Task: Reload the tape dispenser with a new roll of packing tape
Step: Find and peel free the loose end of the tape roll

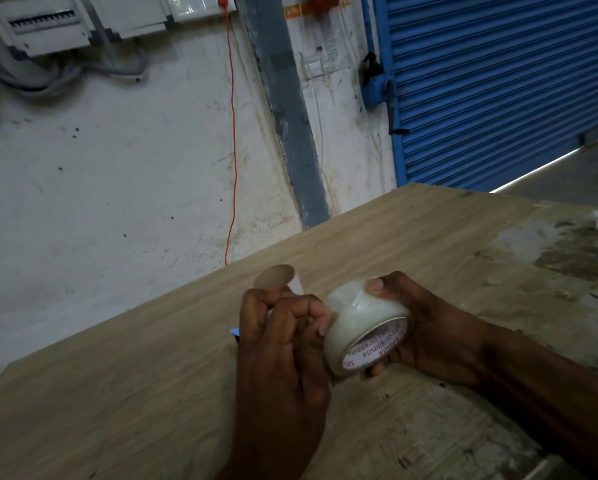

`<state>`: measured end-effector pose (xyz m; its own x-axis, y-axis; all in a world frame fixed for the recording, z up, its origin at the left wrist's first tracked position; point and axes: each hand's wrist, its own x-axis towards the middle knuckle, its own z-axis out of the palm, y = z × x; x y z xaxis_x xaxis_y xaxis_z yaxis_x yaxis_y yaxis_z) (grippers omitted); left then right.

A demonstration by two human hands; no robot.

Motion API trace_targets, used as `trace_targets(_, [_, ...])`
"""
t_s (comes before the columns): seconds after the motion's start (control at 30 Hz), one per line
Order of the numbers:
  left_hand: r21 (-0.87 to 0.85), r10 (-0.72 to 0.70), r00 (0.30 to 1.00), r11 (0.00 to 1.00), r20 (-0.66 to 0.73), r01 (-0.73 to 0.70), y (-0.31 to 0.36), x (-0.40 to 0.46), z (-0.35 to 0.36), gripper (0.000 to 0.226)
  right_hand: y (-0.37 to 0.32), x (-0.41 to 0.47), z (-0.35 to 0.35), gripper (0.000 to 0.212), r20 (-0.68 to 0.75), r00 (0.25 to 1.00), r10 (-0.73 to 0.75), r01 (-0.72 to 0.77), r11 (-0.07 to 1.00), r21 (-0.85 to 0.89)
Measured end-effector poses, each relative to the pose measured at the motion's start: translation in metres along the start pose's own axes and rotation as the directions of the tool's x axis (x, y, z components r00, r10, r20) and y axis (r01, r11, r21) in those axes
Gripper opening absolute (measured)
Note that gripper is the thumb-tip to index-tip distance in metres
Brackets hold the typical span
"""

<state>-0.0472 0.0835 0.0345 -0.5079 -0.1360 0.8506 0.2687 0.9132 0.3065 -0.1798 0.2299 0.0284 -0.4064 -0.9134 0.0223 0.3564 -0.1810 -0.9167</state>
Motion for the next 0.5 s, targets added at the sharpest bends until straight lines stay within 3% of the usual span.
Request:
trace_targets(0.07, [-0.057,-0.029,0.997,0.998,-0.07,0.025,-0.0016,0.003,-0.0051,0.006,0.0002,0.0001,-0.0008,0.058,-0.008,1.0,0.007,-0.007,1.0,0.011])
trace_targets(0.2, [-0.172,-0.148,0.988,0.973,0.042,0.153,-0.0051,0.0066,-0.0056,0.036,-0.0003,0.0,0.0008,0.067,-0.005,1.0,0.009,-0.009,1.0,-0.014])
trace_targets(0.33, [-0.214,-0.146,0.989,0.968,-0.04,0.134,-0.0058,0.0076,-0.0015,0.011,-0.0011,-0.001,0.0031,0.073,0.006,1.0,0.011,-0.011,1.0,-0.009])
trace_targets(0.5, [-0.197,-0.08,0.996,0.978,-0.028,0.073,-0.0044,0.0095,-0.0006,0.004,-0.0019,0.0001,0.0006,0.069,-0.017,1.0,0.02,-0.019,0.998,0.056])
